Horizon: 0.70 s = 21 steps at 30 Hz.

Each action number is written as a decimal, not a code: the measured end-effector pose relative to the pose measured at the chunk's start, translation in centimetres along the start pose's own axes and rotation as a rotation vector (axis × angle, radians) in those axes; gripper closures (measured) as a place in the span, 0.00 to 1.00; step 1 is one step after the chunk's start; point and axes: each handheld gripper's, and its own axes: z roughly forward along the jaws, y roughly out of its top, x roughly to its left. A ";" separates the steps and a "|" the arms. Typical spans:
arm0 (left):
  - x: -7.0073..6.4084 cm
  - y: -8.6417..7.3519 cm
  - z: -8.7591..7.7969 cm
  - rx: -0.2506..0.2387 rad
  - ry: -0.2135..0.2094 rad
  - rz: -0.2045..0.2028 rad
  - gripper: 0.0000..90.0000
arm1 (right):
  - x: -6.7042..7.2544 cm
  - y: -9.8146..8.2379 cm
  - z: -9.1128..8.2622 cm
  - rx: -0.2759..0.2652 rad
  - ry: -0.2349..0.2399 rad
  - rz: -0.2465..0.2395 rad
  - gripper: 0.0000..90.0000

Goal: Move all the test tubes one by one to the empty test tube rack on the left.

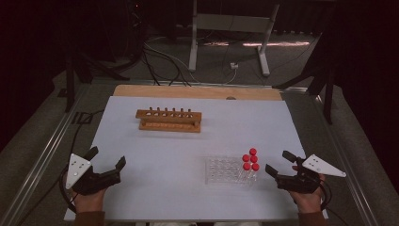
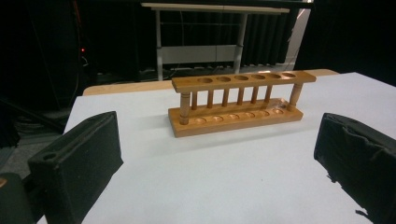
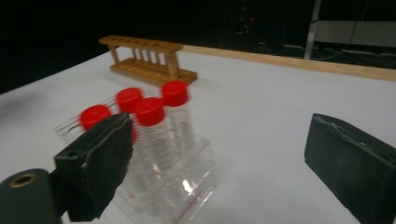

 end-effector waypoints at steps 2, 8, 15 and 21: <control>0.0 0.0 -0.1 -0.001 0.001 -0.001 0.02 | 0.8 0.1 0.2 -0.001 0.022 -0.040 0.17; 0.0 -0.1 -0.1 0.005 0.002 -0.003 0.02 | 2.0 -0.2 0.7 0.008 0.084 -0.101 0.35; -0.1 -0.3 0.0 0.012 0.004 -0.001 0.02 | 2.8 -0.6 1.0 0.034 0.142 -0.153 0.56; -0.1 -0.3 0.1 0.018 0.003 0.002 0.02 | 3.2 -1.1 1.5 0.071 0.168 -0.189 0.74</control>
